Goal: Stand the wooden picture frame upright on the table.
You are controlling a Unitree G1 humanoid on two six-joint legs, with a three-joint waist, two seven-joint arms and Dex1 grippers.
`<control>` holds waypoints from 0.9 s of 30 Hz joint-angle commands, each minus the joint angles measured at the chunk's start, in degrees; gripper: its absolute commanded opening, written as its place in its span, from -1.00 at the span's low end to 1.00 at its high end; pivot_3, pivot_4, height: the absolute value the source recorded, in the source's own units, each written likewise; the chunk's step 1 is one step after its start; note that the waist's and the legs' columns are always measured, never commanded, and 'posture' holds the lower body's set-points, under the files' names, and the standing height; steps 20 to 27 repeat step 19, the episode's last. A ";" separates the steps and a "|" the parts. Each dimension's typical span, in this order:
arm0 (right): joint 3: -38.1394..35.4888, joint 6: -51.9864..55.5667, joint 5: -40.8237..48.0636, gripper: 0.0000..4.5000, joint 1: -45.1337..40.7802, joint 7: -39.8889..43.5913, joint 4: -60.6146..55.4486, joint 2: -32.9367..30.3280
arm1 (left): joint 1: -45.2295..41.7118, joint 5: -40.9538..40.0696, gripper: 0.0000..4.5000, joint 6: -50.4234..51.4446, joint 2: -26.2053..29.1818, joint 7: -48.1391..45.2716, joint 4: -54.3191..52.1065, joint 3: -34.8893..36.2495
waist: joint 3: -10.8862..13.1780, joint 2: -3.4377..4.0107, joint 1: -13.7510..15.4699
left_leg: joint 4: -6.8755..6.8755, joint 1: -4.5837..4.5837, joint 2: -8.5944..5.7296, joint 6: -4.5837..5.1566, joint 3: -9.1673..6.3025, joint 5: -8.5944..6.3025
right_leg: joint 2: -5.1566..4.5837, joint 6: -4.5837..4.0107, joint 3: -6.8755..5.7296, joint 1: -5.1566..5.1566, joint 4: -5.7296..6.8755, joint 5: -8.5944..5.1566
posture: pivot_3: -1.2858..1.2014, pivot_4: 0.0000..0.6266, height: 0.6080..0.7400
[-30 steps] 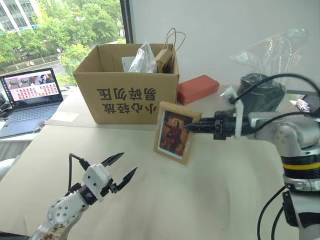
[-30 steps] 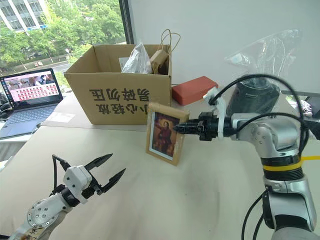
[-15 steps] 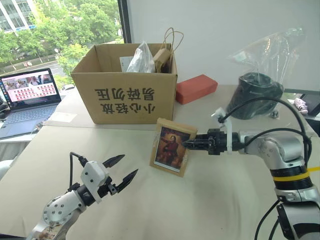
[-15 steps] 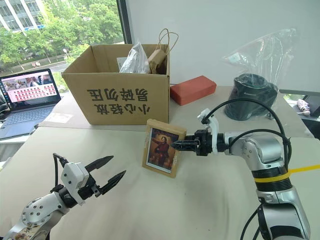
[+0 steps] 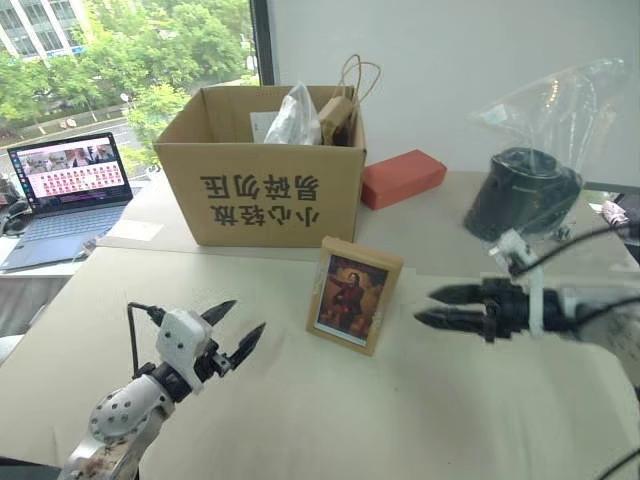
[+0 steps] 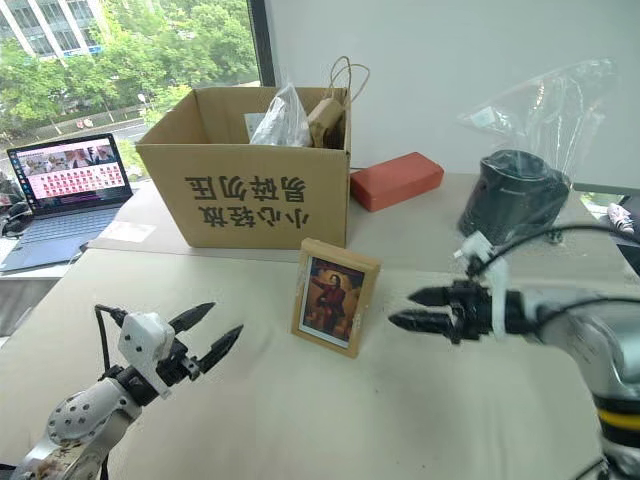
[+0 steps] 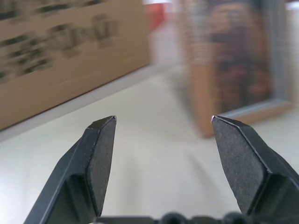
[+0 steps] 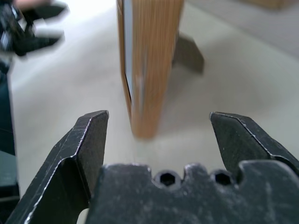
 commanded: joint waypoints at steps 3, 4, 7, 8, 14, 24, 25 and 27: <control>-1.56 -5.89 -16.38 0.80 7.10 -35.11 -11.91 23.28 | -1.46 3.34 0.55 3.82 -7.87 9.56 0.93 0.41 | -0.11 -0.24 0.00 | 0.03 0.07 0.07 -0.05 -0.04 0.02 | 0.12 0.26 0.01 -0.01 0.11 -0.16 | 0.03 -0.52 1.00; 0.26 -9.02 -19.93 0.80 9.85 -38.57 -13.48 26.43 | -2.16 3.89 0.55 4.07 -9.16 10.83 1.73 0.60 | -0.10 -0.20 0.16 | -0.02 0.04 0.05 -0.09 -0.04 0.05 | 0.10 0.28 0.04 -0.07 0.14 -0.15 | 0.03 -0.52 1.00; 5.66 -20.73 -26.83 0.80 17.48 -45.72 -15.87 37.57 | -4.57 5.69 0.55 4.12 -12.39 13.94 4.66 0.88 | -0.13 -0.21 0.65 | -0.02 0.00 0.02 -0.12 -0.05 0.06 | 0.07 0.16 0.04 -0.08 0.09 -0.07 | 0.03 -0.52 1.00; 8.19 -23.74 -29.57 0.80 19.12 -46.45 -15.44 38.52 | -4.90 6.14 0.55 3.68 -13.04 14.05 5.24 0.87 | -0.13 -0.20 0.51 | -0.06 -0.01 0.02 -0.12 -0.06 0.05 | 0.07 0.13 0.03 -0.08 0.07 -0.05 | 0.03 -0.52 1.00; 11.05 -33.83 -35.86 0.80 22.34 -48.84 -10.42 42.81 | -5.90 8.32 0.55 1.78 -14.08 12.42 8.32 0.55 | -0.13 -0.20 -0.28 | -0.16 0.17 0.04 -0.13 -0.01 0.05 | 0.08 -0.01 0.08 -0.03 0.08 0.03 | 0.03 -0.52 1.00; 10.77 -36.18 -37.38 0.80 21.93 -47.46 -9.05 41.90 | -6.99 8.32 0.55 0.76 -14.04 10.98 10.07 1.47 | -0.13 -0.20 -0.15 | -0.16 0.15 0.03 -0.13 -0.01 0.05 | 0.08 0.10 0.08 -0.02 0.07 -0.05 | 0.03 -0.52 1.00; 10.77 -36.18 -37.38 0.80 21.93 -47.46 -9.05 41.90 | -6.99 8.32 0.55 0.76 -14.04 10.98 10.07 1.47 | -0.13 -0.20 -0.15 | -0.16 0.15 0.03 -0.13 -0.01 0.05 | 0.08 0.10 0.08 -0.02 0.07 -0.05 | 0.03 -0.52 1.00; 10.77 -36.18 -37.38 0.80 21.93 -47.46 -9.05 41.90 | -6.99 8.32 0.55 0.76 -14.04 10.98 10.07 1.47 | -0.13 -0.20 -0.15 | -0.16 0.15 0.03 -0.13 -0.01 0.05 | 0.08 0.10 0.08 -0.02 0.07 -0.05 | 0.03 -0.52 1.00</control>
